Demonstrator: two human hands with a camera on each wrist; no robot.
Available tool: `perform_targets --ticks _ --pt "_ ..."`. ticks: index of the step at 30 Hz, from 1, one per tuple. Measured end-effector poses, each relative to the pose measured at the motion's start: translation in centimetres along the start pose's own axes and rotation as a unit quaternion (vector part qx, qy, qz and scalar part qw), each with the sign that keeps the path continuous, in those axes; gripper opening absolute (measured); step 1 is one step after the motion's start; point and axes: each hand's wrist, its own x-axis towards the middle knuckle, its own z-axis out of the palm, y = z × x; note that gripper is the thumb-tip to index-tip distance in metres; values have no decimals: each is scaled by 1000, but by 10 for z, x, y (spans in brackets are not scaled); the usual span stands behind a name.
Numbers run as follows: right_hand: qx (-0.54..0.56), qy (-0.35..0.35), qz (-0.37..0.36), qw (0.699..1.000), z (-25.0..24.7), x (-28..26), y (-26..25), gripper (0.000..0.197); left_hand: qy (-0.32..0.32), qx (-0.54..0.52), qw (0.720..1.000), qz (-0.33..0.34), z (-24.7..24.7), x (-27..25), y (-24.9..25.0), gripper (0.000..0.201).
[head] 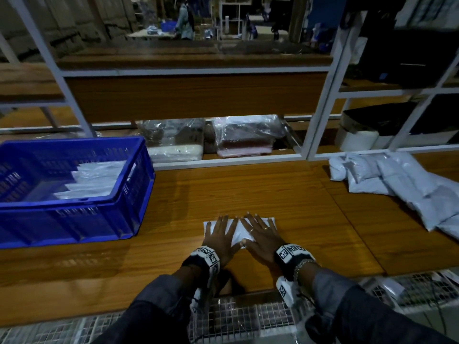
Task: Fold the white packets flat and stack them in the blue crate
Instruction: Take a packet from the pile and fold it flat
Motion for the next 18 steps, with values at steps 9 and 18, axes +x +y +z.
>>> perform_targets --ticks 9,18 --pt "40 56 78 995 11 -1 -1 77 13 -84 994 -64 2 -6 -12 82" --pt "48 26 101 993 16 -1 -2 93 -45 -123 991 -39 20 15 -25 94"
